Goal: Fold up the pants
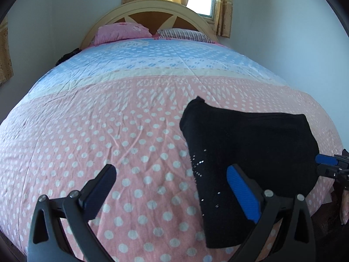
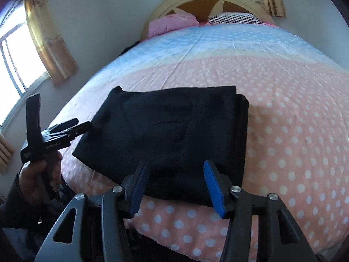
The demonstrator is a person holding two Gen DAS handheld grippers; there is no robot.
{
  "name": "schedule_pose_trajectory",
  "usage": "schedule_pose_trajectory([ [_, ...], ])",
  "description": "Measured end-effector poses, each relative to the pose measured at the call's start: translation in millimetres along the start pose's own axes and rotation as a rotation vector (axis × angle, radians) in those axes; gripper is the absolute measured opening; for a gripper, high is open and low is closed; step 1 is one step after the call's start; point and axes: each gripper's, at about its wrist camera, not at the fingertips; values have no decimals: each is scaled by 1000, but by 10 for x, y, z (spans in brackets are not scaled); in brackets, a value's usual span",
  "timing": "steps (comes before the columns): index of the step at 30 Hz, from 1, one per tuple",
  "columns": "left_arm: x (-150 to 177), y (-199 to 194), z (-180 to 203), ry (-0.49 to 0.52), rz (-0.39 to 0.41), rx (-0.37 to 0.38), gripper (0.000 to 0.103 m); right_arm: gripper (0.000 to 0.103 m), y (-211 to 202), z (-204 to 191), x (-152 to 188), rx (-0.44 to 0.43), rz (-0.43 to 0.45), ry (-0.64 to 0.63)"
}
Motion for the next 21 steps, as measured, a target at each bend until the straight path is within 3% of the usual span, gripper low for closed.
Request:
schedule_pose_trajectory([
  [3,-19,5,-54,-18,2,1,103,53,-261,143,-95,-52,85,83],
  [7,-60,58,-73,-33,5,5,103,52,-140,302,-244,47,87,117],
  [10,-79,114,-35,-17,-6,-7,103,24,134,385,-272,69,8,143],
  [13,-89,134,-55,-18,-7,-4,103,17,103,339,-289,81,14,111],
  [16,-101,140,-63,-26,-6,17,103,15,91,454,-245,89,7,149],
  [21,-95,320,45,10,-52,76,103,22,74,610,-164,6,25,217],
])
Point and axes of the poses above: each gripper's, at about its wrist camera, not at the fingertips, and y roughly the way its jaws point, z to its right, x to its underside, and after that the axes turned 5 degrees about y, right-handed
